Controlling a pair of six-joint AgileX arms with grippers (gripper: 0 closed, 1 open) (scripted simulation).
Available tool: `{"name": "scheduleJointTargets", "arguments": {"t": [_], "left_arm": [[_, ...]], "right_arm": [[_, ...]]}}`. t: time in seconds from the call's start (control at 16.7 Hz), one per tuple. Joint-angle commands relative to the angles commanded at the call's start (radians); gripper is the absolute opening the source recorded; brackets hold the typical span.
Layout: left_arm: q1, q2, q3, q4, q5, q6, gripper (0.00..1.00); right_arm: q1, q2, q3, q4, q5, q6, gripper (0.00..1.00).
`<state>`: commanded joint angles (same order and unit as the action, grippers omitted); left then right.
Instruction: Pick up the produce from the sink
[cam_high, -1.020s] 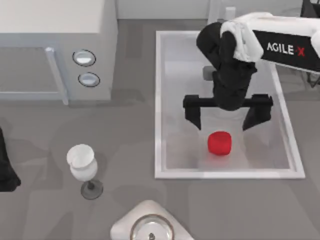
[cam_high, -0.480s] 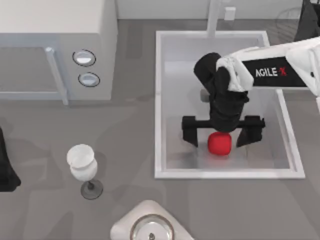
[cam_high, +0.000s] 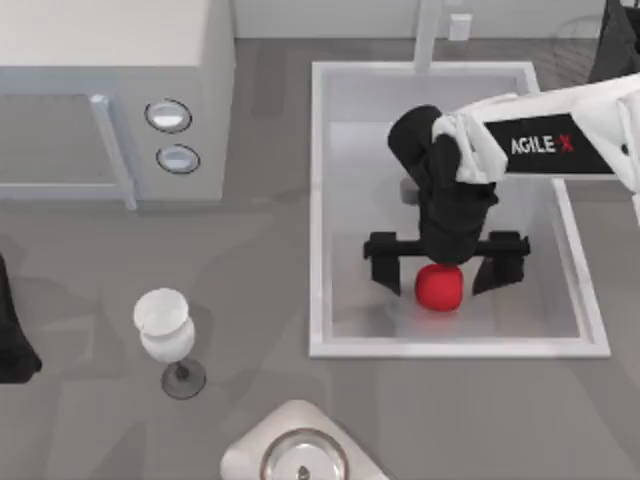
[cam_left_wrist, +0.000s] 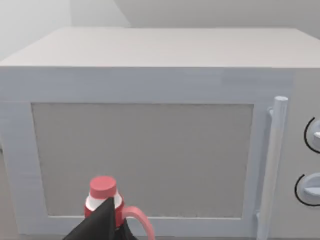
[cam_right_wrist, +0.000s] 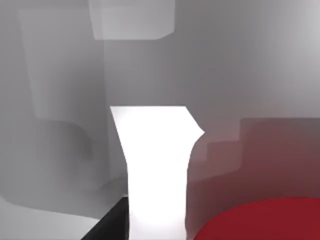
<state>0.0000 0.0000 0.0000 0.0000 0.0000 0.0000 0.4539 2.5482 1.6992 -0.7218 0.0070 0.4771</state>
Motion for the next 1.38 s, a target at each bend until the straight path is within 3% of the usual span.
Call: {"name": "scheduleJointTargets", "arguments": {"t": [0.42,1.08,1.38], "left_arm": [[0.000,0.000,0.000,0.000,0.000,0.000,1.00],[0.000,0.000,0.000,0.000,0.000,0.000,1.00],[0.000,0.000,0.000,0.000,0.000,0.000,1.00]], "right_arm": [[0.000,0.000,0.000,0.000,0.000,0.000,0.02],[-0.002,-0.064,0.026,-0.045,0.023,-0.010,0.00],[0.000,-0.059,0.240,-0.261,0.023,-0.007,0.00]]}}
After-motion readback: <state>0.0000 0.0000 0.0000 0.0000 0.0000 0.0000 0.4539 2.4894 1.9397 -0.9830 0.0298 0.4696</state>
